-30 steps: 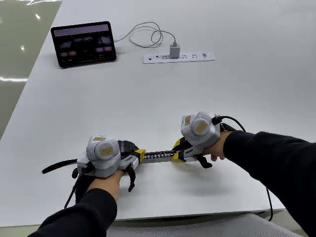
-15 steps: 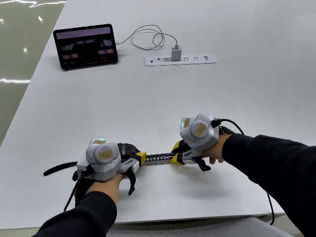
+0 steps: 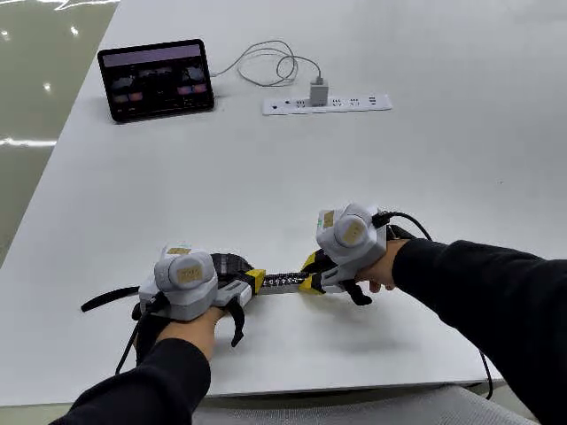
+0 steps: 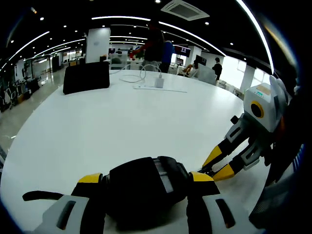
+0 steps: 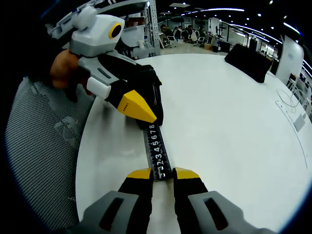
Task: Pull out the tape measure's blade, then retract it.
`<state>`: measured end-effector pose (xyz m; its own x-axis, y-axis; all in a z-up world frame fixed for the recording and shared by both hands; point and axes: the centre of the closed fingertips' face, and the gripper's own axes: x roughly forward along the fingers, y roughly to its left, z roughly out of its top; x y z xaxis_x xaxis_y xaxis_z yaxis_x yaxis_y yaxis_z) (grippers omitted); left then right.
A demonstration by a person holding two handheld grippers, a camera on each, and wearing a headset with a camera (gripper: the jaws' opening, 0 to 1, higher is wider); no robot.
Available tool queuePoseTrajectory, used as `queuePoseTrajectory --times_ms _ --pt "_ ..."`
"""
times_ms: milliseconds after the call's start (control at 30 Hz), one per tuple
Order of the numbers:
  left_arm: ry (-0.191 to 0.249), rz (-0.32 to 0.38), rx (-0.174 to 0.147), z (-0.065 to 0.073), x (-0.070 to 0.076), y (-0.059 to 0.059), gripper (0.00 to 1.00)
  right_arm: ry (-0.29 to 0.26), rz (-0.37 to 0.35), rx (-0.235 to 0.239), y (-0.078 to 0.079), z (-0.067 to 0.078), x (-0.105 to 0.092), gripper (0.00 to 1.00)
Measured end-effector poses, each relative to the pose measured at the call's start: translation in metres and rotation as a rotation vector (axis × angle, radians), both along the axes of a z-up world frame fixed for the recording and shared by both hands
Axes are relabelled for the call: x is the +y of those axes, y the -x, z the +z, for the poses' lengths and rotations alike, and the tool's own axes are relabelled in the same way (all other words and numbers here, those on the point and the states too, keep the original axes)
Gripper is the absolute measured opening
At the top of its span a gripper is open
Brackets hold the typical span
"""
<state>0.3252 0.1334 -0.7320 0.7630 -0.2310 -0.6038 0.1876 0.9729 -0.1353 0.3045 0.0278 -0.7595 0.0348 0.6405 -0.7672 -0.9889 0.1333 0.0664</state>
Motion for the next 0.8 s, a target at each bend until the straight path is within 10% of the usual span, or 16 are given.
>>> queuePoseTrajectory --times_ms 800 --pt "0.004 0.000 -0.002 0.001 0.000 0.000 0.64 -0.031 -0.009 0.003 0.000 0.002 0.016 0.12"
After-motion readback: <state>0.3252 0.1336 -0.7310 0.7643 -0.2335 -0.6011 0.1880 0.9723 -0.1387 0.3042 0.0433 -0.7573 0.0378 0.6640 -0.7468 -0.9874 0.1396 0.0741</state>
